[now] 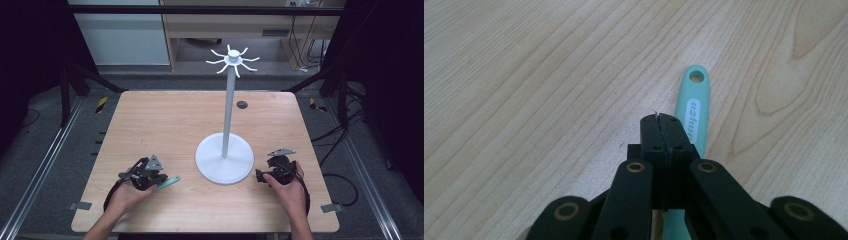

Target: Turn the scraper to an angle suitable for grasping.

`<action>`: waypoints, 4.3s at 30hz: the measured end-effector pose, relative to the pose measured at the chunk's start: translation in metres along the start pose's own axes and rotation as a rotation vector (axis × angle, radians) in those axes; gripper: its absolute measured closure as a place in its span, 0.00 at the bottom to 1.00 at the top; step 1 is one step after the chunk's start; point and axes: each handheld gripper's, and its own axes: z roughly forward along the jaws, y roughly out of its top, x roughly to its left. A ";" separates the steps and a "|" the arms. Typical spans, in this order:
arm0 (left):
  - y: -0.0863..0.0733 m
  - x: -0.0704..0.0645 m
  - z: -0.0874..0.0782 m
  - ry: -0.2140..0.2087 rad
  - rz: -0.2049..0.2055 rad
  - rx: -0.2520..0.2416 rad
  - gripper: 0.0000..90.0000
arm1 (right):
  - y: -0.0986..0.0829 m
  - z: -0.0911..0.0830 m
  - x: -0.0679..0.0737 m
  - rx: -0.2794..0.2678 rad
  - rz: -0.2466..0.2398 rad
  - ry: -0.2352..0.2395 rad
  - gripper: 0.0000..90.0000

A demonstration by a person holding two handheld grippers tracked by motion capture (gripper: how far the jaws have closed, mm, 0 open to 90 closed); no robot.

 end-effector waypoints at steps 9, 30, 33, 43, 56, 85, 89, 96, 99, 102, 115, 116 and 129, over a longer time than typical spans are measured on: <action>-0.001 -0.011 -0.006 -0.025 0.028 -0.003 1.00 | 0.000 0.001 0.001 0.009 -0.005 0.003 0.08; 0.015 -0.017 -0.023 -0.011 0.068 -0.016 1.00 | 0.000 0.002 0.001 0.020 -0.007 0.007 0.08; 0.022 -0.018 -0.024 -0.013 0.080 0.005 0.99 | -0.001 0.002 0.000 0.020 -0.007 0.005 0.08; 0.040 -0.018 -0.017 0.019 0.122 0.173 0.85 | -0.001 0.001 0.000 0.008 0.001 0.012 0.08; 0.053 -0.017 -0.006 -0.024 0.132 0.298 0.66 | 0.000 0.000 -0.001 0.002 0.009 0.020 0.08; 0.054 -0.016 0.015 -0.098 0.162 0.380 0.77 | 0.000 0.000 -0.001 0.005 0.013 0.022 0.08; 0.055 -0.016 0.016 -0.101 0.168 0.387 0.79 | -0.001 0.000 -0.001 0.005 0.014 0.022 0.08; 0.056 -0.017 0.018 -0.099 0.178 0.394 0.81 | -0.001 0.000 -0.001 0.005 0.016 0.022 0.08; 0.057 -0.017 0.018 -0.101 0.180 0.395 0.80 | -0.001 0.000 -0.001 0.007 0.013 0.022 0.08; 0.058 -0.017 0.018 -0.097 0.189 0.403 0.81 | -0.001 0.000 -0.001 0.007 0.012 0.022 0.08; 0.058 -0.013 -0.004 -0.081 0.171 0.314 0.81 | -0.001 0.001 -0.001 0.008 0.013 0.025 0.08; 0.058 -0.011 -0.014 -0.076 0.163 0.280 0.81 | -0.001 0.001 -0.001 0.010 0.013 0.024 0.08; 0.050 -0.002 -0.073 -0.080 0.125 0.118 0.81 | -0.002 0.001 -0.002 0.014 0.017 0.017 0.08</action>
